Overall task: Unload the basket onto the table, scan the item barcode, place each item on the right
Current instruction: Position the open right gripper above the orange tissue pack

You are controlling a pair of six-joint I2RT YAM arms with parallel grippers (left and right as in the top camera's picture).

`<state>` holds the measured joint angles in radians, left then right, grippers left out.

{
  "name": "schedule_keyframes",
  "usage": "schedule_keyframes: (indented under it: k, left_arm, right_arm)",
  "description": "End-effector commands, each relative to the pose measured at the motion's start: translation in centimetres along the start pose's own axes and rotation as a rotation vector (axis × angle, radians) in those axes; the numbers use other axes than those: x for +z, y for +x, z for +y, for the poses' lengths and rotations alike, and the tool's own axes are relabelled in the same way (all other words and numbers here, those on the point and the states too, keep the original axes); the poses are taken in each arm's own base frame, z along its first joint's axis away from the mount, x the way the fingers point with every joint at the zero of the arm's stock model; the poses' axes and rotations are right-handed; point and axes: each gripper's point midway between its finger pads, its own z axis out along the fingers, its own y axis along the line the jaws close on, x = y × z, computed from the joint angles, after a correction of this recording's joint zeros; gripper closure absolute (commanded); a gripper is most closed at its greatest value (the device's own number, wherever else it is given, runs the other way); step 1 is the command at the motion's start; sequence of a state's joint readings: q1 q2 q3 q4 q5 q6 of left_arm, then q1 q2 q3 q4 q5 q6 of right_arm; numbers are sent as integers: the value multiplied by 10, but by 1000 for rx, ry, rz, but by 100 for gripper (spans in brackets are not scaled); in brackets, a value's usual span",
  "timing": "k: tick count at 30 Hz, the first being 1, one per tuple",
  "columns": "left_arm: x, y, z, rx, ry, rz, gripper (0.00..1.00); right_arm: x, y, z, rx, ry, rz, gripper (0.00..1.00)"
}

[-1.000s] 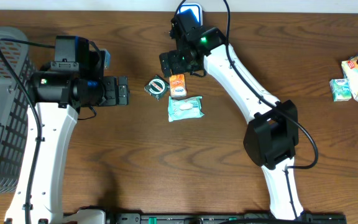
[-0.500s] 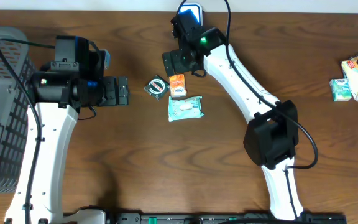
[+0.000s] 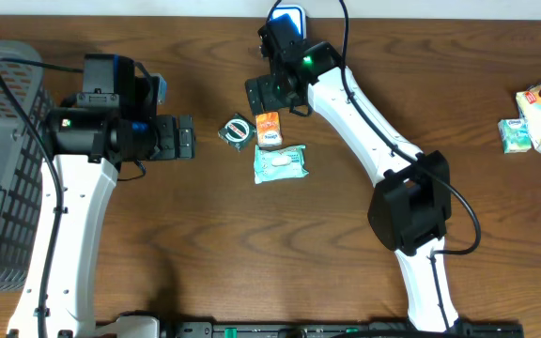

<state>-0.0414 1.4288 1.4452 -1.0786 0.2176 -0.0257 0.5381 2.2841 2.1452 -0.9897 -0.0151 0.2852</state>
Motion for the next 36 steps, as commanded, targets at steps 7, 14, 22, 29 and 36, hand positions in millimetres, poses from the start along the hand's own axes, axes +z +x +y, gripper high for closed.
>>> schedule_keyframes:
  k: [7,14,22,29,36]
  left_arm:
    - [2,3,1,3,-10,11,3]
    - [2,3,1,3,-9,11,2]
    - [2,3,1,3,-10,11,2]
    - [2,3,1,3,-9,11,2]
    - [2,3,1,3,-9,11,2]
  right_arm:
    - [0,-3,1,14,-6,-12,1]
    - [0,-10,3,14,-14,-40,1]
    - [-1,-17,4,14,-16,-69,1]
    - [3,-15,-6,14,39,-66,1]
    - [44,4,-15,13,78,9,1]
